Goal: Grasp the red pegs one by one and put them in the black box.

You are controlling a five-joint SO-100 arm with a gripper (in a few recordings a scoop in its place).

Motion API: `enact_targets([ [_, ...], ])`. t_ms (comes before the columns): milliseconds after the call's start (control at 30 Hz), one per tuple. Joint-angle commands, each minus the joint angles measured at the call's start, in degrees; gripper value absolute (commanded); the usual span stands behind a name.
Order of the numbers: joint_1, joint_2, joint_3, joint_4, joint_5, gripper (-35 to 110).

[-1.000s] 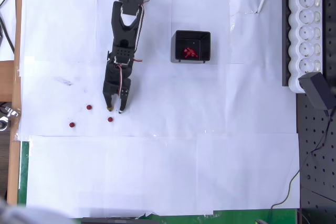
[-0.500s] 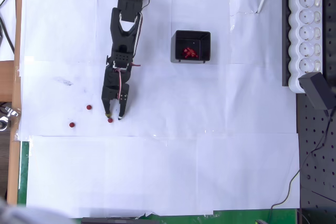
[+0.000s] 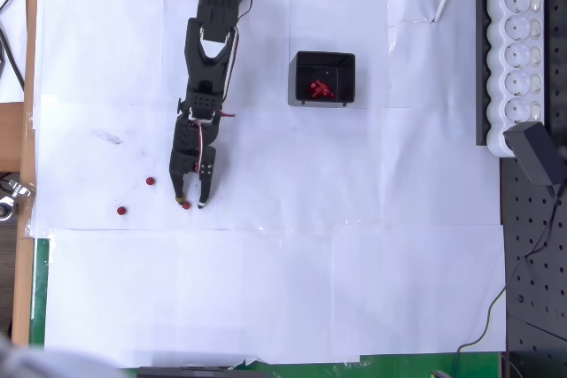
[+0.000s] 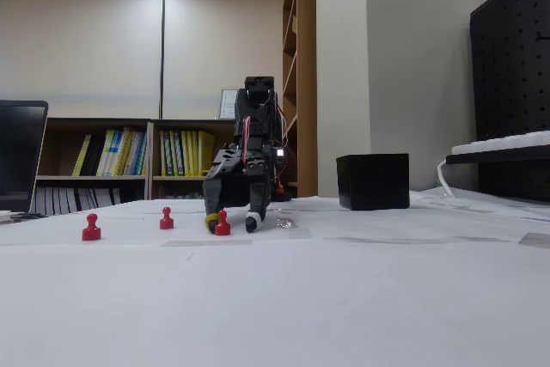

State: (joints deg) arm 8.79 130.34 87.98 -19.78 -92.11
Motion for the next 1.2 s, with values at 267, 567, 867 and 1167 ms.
enact_targets([
  [267,1.8,1.1,1.1,-0.3,0.0,9],
  [567,0.7,-6.9,5.7,22.9,-7.6,0],
  [867,-9.1,-28.3,21.8,74.9,-25.4,0],
  [1167,-27.4,-47.7,18.6,96.2,-30.7,0],
])
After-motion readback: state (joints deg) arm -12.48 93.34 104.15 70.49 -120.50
